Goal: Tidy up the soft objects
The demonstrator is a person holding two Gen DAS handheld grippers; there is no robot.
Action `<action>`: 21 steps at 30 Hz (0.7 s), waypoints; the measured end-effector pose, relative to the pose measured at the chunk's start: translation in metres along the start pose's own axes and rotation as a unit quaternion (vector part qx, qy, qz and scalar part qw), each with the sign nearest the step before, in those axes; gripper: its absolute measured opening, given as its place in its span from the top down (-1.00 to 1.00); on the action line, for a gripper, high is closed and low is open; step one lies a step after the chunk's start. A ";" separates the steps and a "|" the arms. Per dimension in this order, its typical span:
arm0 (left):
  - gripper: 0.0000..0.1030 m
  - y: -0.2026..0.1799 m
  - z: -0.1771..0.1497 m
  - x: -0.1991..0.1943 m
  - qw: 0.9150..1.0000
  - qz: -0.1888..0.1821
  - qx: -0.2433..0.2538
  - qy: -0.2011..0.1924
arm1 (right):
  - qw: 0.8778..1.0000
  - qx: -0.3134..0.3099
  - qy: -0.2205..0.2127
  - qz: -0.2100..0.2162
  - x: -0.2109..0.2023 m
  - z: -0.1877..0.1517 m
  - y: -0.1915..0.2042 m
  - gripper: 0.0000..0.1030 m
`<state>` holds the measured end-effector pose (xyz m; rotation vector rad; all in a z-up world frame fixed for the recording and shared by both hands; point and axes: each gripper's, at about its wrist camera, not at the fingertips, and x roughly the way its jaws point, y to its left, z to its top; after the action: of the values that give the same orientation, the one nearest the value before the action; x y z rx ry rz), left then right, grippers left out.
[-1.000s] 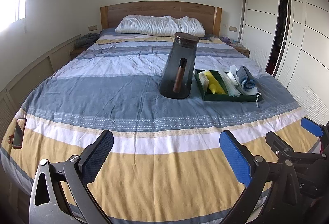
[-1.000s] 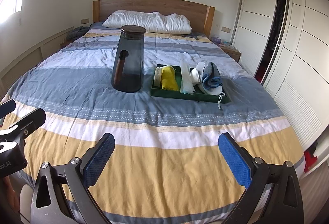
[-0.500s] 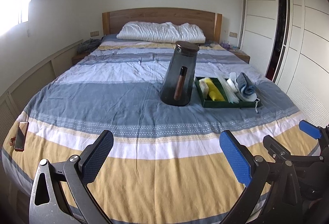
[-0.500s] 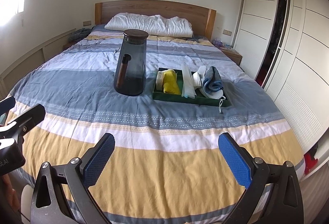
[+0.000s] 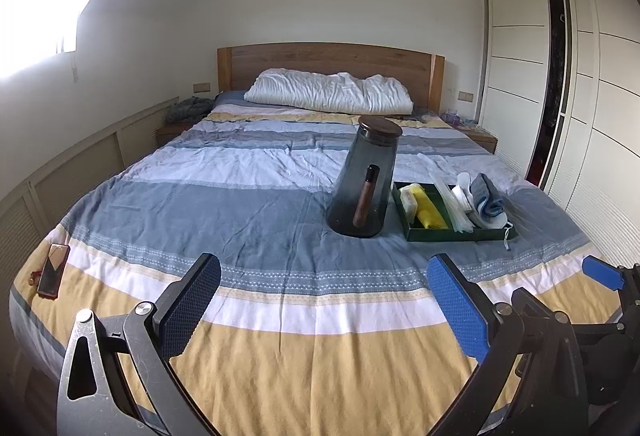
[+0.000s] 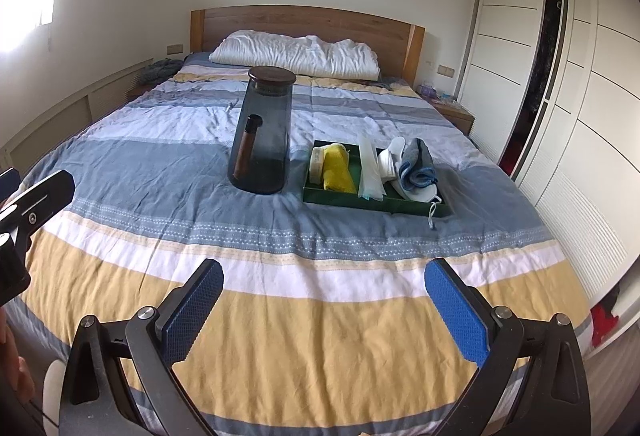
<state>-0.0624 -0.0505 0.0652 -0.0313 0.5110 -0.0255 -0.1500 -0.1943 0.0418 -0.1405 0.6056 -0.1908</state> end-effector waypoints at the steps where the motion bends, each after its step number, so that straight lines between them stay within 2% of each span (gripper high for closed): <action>1: -0.97 0.000 0.000 0.000 1.000 -0.001 0.000 0.001 | 1.000 0.000 0.000 0.000 0.000 0.000 0.000 -1.00; 21: -0.97 -0.005 -0.002 0.001 1.000 -0.010 0.004 0.009 | 1.000 0.000 -0.005 -0.001 -0.002 0.001 0.002 -1.00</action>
<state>-0.0627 -0.0551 0.0630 -0.0288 0.5295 -0.0479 -0.1504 -0.1920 0.0431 -0.1419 0.5960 -0.1927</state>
